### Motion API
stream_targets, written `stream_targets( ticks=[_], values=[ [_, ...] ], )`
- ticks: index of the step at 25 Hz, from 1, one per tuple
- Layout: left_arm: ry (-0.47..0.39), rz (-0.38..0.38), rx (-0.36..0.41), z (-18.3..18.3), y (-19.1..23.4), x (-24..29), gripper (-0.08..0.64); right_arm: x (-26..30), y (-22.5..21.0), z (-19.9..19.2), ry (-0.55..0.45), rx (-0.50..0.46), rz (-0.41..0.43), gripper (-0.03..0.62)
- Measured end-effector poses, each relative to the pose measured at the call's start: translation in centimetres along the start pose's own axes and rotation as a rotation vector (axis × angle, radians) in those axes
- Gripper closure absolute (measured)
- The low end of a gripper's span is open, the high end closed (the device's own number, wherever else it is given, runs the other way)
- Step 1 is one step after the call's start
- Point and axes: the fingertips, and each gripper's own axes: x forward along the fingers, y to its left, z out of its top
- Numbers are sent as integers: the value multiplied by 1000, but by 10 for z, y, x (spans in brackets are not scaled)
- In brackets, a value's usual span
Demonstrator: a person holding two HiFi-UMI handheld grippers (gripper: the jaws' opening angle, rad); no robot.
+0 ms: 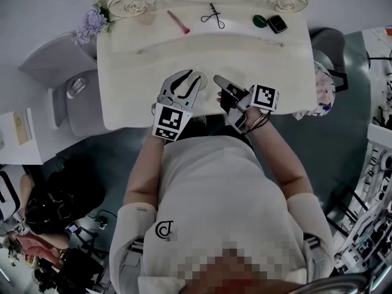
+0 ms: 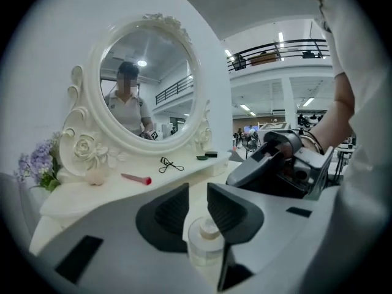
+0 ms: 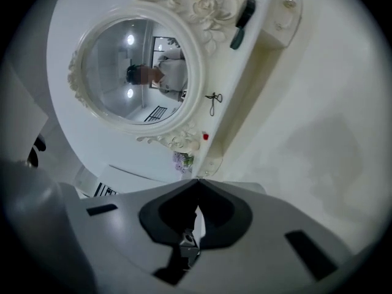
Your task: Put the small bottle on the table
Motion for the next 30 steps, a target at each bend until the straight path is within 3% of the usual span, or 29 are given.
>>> stream_targets(
  ticks=[3, 6, 9, 12, 15, 18, 22, 25, 30],
  values=[
    [-55, 2, -40, 22, 2, -11, 546, -2, 36, 0, 0, -55, 57, 584],
    [-91, -9, -38, 44, 1, -24, 548, -5, 67, 1, -5, -131, 85, 584],
    [-97, 28, -17, 64, 9, -36, 548, -10, 87, 9, -30, -248, 70, 584],
    [-104, 89, 15, 82, 19, -50, 548, -16, 105, 26, -92, -434, 31, 586],
    [-138, 130, -8, 93, 30, -64, 548, -18, 118, 38, -140, -652, -25, 586],
    [-180, 148, -25, 102, 36, -75, 548, -19, 127, 39, -154, -901, -97, 586],
    [-273, 136, -86, 121, 39, -91, 547, -22, 144, 36, -183, -1110, -121, 586],
    [-277, 158, -58, 126, 40, -98, 546, -22, 156, 32, -201, -1214, -108, 586],
    [-259, 178, -26, 126, 38, -104, 548, -23, 169, 22, -216, -1297, -77, 586]
  ],
)
